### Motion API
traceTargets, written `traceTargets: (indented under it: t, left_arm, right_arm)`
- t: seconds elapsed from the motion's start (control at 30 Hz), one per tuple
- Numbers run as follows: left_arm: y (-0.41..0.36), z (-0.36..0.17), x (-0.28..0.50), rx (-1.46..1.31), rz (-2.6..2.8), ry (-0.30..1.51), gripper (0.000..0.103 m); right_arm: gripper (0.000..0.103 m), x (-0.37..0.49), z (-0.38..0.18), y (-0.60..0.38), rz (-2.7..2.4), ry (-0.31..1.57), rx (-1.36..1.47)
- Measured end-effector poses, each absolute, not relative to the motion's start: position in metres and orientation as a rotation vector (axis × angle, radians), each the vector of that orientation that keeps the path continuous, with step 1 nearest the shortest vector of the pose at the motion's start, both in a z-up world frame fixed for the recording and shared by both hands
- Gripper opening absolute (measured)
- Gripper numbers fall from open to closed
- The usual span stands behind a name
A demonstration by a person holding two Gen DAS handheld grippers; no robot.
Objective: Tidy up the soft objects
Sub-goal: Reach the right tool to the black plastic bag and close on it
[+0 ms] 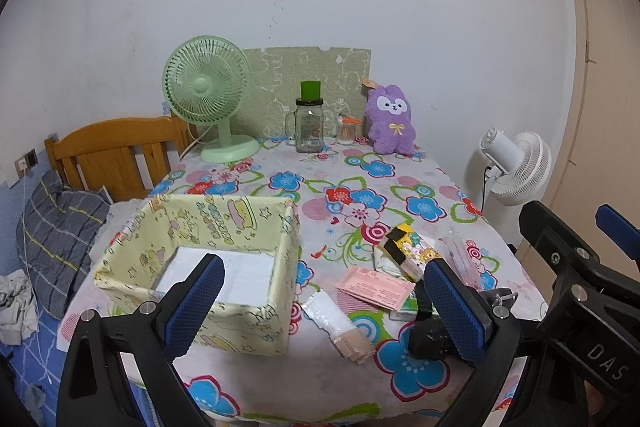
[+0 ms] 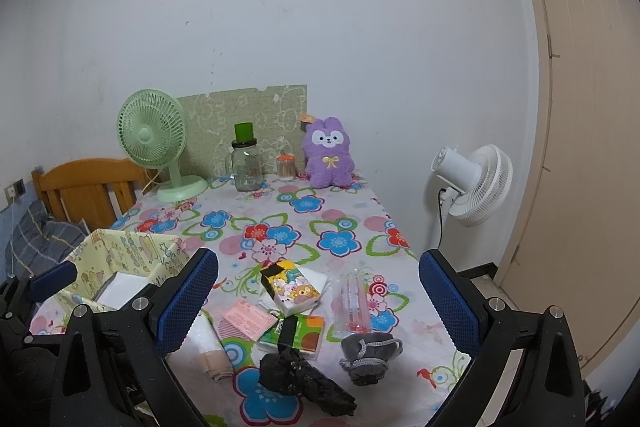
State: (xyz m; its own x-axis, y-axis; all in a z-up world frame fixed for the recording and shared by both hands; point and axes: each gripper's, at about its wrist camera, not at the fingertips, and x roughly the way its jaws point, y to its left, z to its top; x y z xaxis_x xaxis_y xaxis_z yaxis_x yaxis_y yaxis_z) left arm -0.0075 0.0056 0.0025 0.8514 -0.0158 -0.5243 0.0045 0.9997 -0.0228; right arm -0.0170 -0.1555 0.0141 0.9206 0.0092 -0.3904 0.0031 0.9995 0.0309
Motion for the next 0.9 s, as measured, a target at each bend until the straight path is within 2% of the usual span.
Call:
traceTargets:
  t: [0.9]
  left_arm:
    - [-0.031, -0.058, -0.003, 0.012, -0.054, 0.655, 0.097]
  right_arm:
    - [0.095, -0.010, -0.044, -0.174, 0.009, 0.499, 0.029]
